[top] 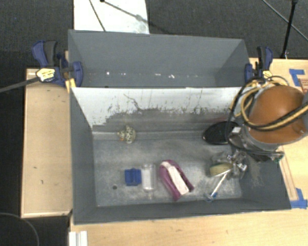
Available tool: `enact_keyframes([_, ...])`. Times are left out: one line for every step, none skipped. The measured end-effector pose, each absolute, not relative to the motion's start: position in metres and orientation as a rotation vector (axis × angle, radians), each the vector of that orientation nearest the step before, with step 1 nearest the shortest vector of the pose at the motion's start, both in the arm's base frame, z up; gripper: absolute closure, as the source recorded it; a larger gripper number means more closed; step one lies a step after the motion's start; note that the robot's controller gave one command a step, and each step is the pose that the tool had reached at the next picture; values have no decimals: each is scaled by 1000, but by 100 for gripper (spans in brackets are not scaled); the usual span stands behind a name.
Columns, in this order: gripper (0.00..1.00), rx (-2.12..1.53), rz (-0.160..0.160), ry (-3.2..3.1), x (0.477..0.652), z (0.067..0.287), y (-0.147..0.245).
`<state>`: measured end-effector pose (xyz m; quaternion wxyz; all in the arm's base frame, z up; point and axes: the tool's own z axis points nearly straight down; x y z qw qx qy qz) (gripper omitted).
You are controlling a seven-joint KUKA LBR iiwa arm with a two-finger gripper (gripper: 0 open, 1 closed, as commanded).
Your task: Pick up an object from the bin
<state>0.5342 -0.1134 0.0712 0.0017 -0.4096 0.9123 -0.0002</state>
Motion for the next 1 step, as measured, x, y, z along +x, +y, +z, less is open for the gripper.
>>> enact_keyframes([100,-1327,-9,2839,526,212,-131])
